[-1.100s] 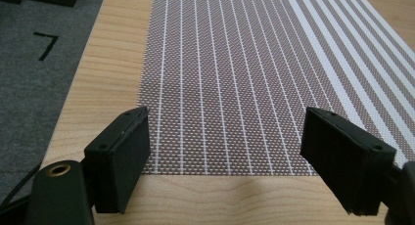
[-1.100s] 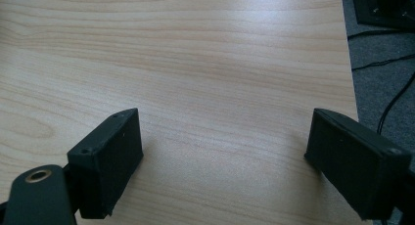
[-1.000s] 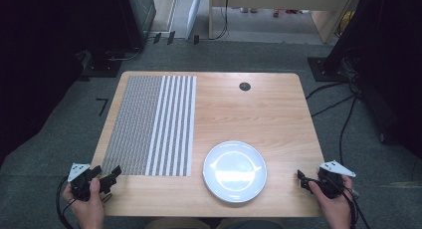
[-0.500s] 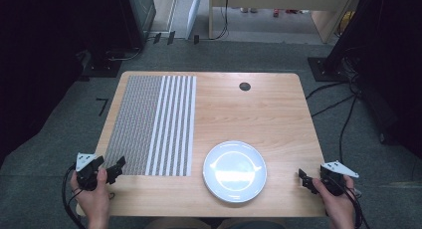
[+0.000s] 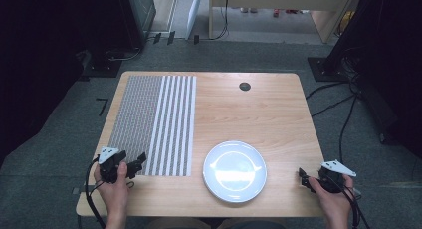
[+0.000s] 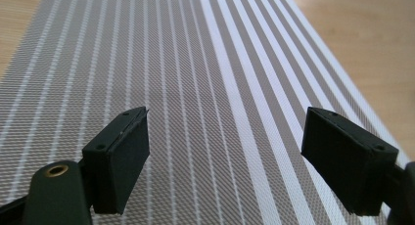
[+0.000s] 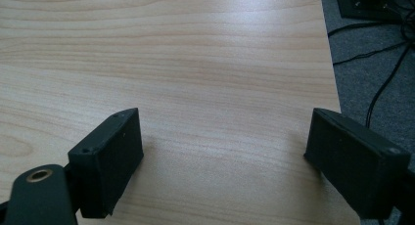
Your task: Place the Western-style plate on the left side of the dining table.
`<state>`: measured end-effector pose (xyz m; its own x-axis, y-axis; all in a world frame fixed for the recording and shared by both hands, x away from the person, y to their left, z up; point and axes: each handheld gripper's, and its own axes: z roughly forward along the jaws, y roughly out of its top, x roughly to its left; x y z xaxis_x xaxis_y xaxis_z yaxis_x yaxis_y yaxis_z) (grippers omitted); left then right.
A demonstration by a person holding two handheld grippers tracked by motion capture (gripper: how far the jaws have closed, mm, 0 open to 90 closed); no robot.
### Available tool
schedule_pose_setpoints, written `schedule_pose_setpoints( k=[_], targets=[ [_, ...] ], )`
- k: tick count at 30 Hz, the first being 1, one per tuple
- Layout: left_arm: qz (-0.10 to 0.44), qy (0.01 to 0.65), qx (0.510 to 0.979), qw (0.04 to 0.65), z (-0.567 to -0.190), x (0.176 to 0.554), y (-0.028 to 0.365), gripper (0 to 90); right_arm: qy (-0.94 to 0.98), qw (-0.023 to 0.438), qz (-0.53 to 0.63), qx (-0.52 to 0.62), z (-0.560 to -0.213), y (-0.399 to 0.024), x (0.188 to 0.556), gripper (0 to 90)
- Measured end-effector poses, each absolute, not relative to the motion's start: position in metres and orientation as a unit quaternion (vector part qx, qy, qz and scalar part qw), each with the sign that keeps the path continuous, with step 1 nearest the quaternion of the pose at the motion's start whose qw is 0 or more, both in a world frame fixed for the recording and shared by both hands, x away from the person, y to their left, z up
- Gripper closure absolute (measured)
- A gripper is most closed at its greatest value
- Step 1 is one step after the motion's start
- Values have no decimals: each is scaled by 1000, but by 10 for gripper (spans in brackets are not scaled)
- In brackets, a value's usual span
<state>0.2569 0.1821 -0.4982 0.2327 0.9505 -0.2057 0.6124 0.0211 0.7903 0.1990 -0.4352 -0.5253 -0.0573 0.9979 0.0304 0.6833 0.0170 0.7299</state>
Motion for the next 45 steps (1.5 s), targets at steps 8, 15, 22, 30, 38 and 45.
schedule_pose_setpoints(
  k=[8, 15, 22, 30, 38, 45],
  targets=[
    [176, 585, 665, 430, -503, 254, 170, 161, 661, 265, 298, 636, -525, -435, 200, 134],
    [182, 583, 666, 429, -501, 254, 159, 161, 654, 268, 295, 642, -525, -433, 199, 133],
    [170, 574, 671, 437, -500, 253, 152, 161, 648, 267, 287, 653, -525, -424, 202, 86],
    [159, 560, 680, 446, -497, 251, 140, 161, 649, 277, 311, 637, -513, -403, 198, 143],
    [145, 546, 690, 452, -497, 250, 125, 162, 630, 251, 376, 631, -505, -381, 196, 182],
    [134, 536, 697, 457, -497, 249, 115, 162, 624, 239, 405, 625, -501, -366, 195, 244]
  ],
)
